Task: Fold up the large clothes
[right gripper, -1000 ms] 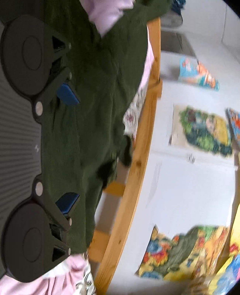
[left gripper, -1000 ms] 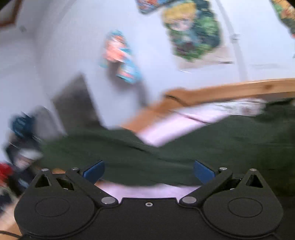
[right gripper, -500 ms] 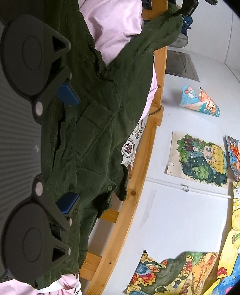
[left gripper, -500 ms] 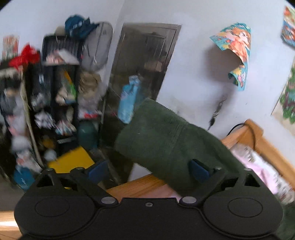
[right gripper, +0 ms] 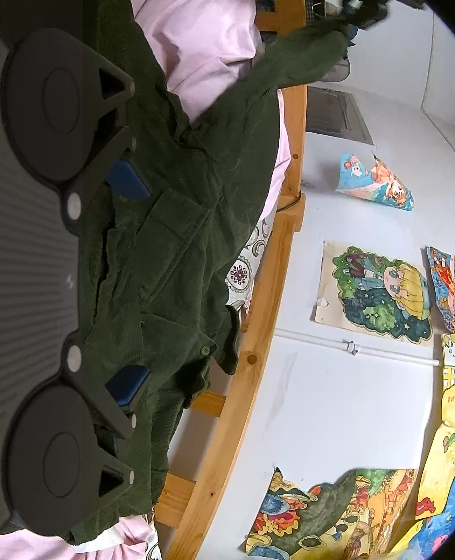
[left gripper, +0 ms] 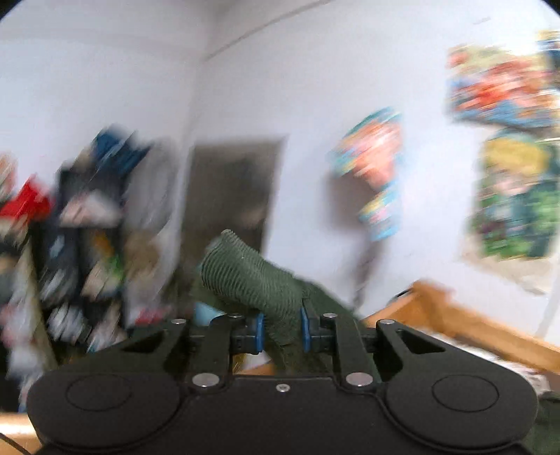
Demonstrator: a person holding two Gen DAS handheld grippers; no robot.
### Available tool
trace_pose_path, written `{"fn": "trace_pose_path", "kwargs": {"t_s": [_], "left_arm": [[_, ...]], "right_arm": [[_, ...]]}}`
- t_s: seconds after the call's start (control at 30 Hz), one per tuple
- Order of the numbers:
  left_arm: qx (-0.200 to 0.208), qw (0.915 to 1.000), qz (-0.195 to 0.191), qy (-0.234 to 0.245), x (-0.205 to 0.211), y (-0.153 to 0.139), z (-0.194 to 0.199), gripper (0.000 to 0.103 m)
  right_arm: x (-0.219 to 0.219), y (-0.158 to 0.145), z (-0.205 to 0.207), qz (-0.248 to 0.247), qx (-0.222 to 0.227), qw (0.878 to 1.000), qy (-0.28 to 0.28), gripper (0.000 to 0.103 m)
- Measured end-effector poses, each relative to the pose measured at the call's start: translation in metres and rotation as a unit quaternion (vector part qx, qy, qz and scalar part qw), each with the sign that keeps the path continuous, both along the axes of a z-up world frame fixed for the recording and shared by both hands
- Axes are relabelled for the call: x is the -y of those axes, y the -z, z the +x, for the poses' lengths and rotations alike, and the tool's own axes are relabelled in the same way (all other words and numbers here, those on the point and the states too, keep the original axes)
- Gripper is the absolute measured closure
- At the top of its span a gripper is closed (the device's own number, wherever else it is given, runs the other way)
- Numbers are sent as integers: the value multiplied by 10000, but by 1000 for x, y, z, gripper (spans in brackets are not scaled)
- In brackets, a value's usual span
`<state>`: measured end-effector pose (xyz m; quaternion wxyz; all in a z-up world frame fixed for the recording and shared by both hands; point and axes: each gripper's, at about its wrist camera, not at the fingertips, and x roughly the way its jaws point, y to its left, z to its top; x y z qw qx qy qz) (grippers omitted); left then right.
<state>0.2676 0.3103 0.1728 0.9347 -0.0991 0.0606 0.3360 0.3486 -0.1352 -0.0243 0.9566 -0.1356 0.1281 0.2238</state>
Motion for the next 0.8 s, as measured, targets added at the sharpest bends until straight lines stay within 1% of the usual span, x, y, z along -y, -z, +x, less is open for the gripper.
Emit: {"fn": "trace_pose_path", "kwargs": {"t_s": [0.07,0.1,0.17,0.2,0.27,0.33,0.37,0.43,0.47,0.53,0.6,0.7,0.8], "left_arm": [[148,9985,300,437,26,-16,0,83],[259,9962,364,748,39,-25,1,83],[462,9903,375,1256,59,-37,3,83],[591,9852,352,1568,70,-43,5,83],[708,9746,301,2101,92,-48,13,82],[755,9614,201,2638,117,-45,26,82],[731,9554,150,2858,132,-38,33,82],[618,9403,99,3346,163,-28,54,82],[578,9348,57,3503,175,-21,63,82],[510,9180,-177,3928,201,-6,81,82],[455,9028,-286,4267,234,16,96,82],[292,8805,-293,4723,284,52,111,82],[-10,8567,-489,5134,323,88,129,82]], "right_arm": [[-1,-2,1,7,11,10000,-18,0],[0,-3,2,36,9,10000,-38,0],[2,-7,5,101,-36,9999,-67,0],[3,-9,7,145,-56,9999,-67,0],[9,-15,12,238,-88,9997,-10,0],[18,-23,15,320,-79,9994,139,0],[24,-27,17,353,-69,9991,239,0],[38,-35,21,404,-78,9981,460,0],[46,-38,23,425,-90,9976,547,0],[62,-44,26,418,-122,9961,773,0],[80,-49,28,351,-130,9941,1021,0],[104,-57,24,192,-143,9903,1369,0],[125,-62,21,-5,-201,9852,1702,0]]}}
